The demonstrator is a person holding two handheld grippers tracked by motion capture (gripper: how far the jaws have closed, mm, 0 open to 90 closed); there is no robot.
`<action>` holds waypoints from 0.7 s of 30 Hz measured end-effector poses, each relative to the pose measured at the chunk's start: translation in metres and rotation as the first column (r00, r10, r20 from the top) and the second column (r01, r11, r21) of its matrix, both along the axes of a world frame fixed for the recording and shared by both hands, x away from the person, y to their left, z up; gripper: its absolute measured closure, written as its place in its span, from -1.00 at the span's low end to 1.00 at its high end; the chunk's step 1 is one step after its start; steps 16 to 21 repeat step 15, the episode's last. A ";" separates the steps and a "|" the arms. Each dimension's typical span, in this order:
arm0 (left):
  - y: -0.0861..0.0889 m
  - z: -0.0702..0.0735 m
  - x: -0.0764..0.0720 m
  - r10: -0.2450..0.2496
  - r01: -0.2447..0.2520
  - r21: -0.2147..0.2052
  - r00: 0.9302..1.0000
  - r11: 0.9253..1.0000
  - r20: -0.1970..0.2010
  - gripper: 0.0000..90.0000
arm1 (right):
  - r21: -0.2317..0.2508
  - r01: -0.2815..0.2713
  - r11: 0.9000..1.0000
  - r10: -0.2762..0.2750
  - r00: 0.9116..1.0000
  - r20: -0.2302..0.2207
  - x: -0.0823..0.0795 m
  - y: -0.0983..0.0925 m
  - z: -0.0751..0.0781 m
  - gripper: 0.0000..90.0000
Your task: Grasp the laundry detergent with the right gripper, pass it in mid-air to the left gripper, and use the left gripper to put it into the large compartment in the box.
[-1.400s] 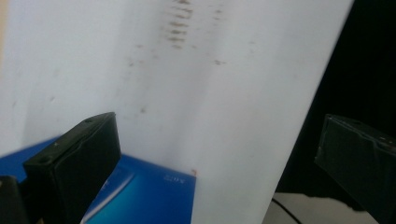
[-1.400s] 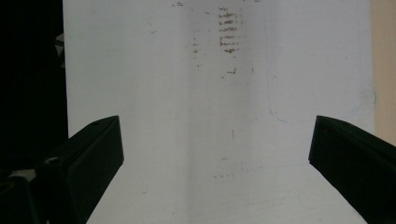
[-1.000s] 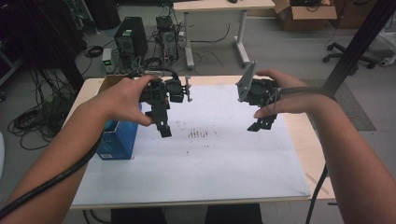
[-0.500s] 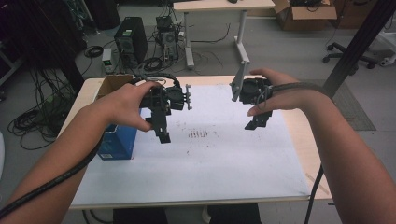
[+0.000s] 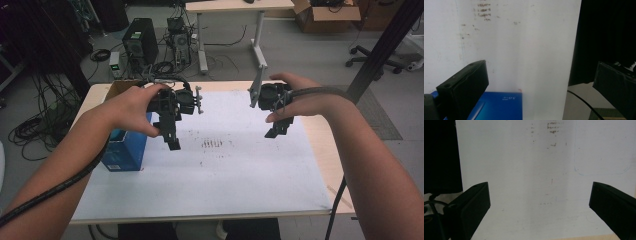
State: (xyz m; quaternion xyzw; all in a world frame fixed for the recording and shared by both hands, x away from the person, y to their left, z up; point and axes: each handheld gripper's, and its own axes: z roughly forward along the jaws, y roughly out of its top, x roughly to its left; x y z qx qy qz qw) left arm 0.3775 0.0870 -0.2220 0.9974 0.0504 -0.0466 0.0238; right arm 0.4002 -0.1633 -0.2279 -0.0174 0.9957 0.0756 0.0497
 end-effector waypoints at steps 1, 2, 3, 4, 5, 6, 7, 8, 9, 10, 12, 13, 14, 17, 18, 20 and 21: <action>0.000 0.000 0.000 0.000 0.000 0.000 1.000 1.000 0.000 -1.00 | 0.000 0.000 1.000 0.000 1.000 0.000 0.000 0.000 0.000 -0.92; 0.000 0.000 0.000 0.000 0.000 0.001 1.000 1.000 -0.001 -1.00 | 0.002 0.000 1.000 0.000 1.000 0.001 0.000 -0.001 0.000 -0.92; 0.000 0.001 0.001 0.003 -0.003 -0.001 1.000 1.000 -0.001 -1.00 | 0.005 0.000 1.000 0.000 1.000 -0.002 -0.001 -0.001 0.000 -0.92; -0.001 0.001 0.001 0.001 -0.001 -0.003 1.000 1.000 0.001 -1.00 | 0.005 0.000 1.000 0.000 1.000 -0.002 -0.001 -0.001 0.000 -0.92; -0.001 0.001 0.001 0.001 -0.001 -0.005 1.000 1.000 0.000 -1.00 | 0.005 0.001 1.000 -0.001 1.000 -0.002 -0.001 -0.002 0.000 -0.92; -0.001 0.001 0.001 0.000 0.000 -0.005 1.000 1.000 -0.002 -1.00 | 0.004 0.001 1.000 -0.001 1.000 -0.004 -0.001 -0.002 -0.001 -0.92; -0.002 0.000 0.002 0.000 0.000 0.001 1.000 1.000 0.000 -1.00 | 0.004 0.002 1.000 -0.002 1.000 -0.004 -0.001 -0.002 -0.002 -0.92; -0.002 0.000 0.002 0.000 0.000 0.001 1.000 1.000 0.000 -1.00 | 0.004 0.002 1.000 -0.002 1.000 -0.004 -0.001 -0.002 -0.002 -0.92; -0.002 0.000 0.002 -0.001 0.001 0.000 1.000 1.000 0.000 -1.00 | 0.003 0.002 1.000 -0.002 1.000 -0.005 -0.001 -0.002 -0.002 -0.92; -0.002 0.000 0.002 0.000 0.000 -0.001 1.000 1.000 -0.002 -1.00 | 0.003 0.002 1.000 -0.002 1.000 -0.004 -0.001 -0.002 -0.002 -0.92; -0.003 -0.001 0.002 0.001 -0.001 -0.002 1.000 1.000 -0.003 -1.00 | 0.006 0.002 1.000 -0.002 1.000 -0.002 -0.001 -0.002 -0.002 -0.92; -0.003 -0.001 0.002 0.002 -0.003 -0.002 1.000 1.000 -0.003 -1.00 | 0.009 0.000 1.000 0.000 1.000 0.002 -0.002 -0.002 -0.002 -0.92; -0.003 -0.002 0.002 0.003 -0.003 -0.003 1.000 1.000 -0.006 -1.00 | 0.009 0.000 1.000 0.000 1.000 0.002 -0.002 -0.002 -0.002 -0.92; -0.004 -0.002 0.002 0.003 -0.003 -0.004 1.000 1.000 -0.009 -1.00 | 0.012 -0.001 1.000 0.001 1.000 0.002 -0.003 -0.002 -0.002 -0.92; -0.004 -0.002 0.002 0.003 -0.003 -0.004 1.000 1.000 -0.009 -1.00 | 0.012 -0.001 1.000 0.001 1.000 0.002 -0.003 -0.002 -0.002 -0.92; -0.004 -0.002 0.002 0.003 -0.003 -0.004 1.000 1.000 -0.009 -1.00 | 0.012 -0.001 1.000 0.001 1.000 0.002 -0.003 -0.002 -0.002 -0.92; -0.004 -0.002 0.002 0.003 -0.003 -0.004 1.000 1.000 -0.009 -1.00 | 0.012 -0.001 1.000 0.001 1.000 0.002 -0.003 -0.002 -0.002 -0.92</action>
